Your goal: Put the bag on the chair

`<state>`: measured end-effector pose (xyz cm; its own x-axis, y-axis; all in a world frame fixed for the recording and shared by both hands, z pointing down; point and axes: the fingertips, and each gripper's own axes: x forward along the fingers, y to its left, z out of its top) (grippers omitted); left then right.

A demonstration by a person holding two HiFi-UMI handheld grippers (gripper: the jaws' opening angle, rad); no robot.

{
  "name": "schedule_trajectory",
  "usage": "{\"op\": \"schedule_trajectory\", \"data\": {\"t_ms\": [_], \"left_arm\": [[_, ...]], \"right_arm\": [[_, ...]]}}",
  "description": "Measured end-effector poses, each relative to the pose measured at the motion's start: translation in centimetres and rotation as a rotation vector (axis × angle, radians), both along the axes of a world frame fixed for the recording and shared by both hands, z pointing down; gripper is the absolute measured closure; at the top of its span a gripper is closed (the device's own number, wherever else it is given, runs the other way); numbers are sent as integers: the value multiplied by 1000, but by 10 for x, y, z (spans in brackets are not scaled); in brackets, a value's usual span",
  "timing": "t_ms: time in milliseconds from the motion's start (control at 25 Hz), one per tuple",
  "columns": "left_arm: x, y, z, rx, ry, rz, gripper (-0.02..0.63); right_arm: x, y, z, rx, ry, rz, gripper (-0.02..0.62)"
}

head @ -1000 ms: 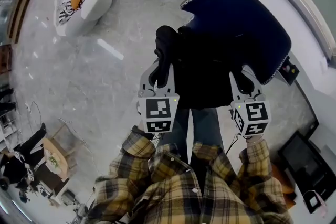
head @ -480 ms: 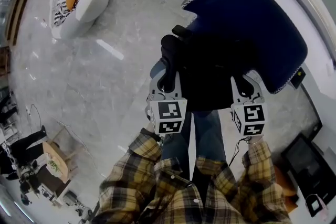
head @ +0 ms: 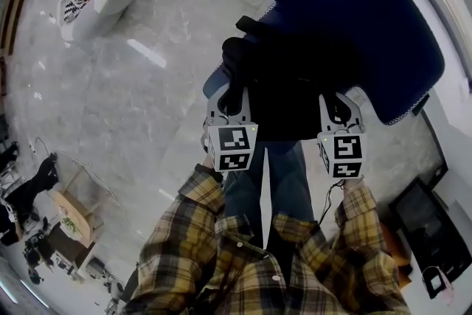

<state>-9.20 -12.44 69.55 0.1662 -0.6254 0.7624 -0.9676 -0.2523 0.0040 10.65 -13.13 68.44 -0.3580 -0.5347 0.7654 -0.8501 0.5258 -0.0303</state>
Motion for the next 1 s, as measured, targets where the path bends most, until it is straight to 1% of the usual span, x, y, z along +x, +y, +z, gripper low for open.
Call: {"op": "schedule_trajectory", "data": {"t_ms": [160, 280, 480, 680, 1000], "left_arm": [[1, -2, 9, 19, -3, 13, 538], [4, 2, 19, 16, -14, 23, 538], [-3, 4, 35, 2, -49, 5, 524], [-2, 7, 42, 10, -79, 24, 493], [0, 12, 47, 35, -91, 29, 474]], "right_arm": [[2, 3, 11, -4, 23, -4, 541], [6, 8, 21, 0, 44, 7, 537], [6, 9, 35, 21, 30, -7, 528], [11, 9, 46, 16, 39, -11, 517], [20, 19, 62, 1, 41, 0, 495]]}}
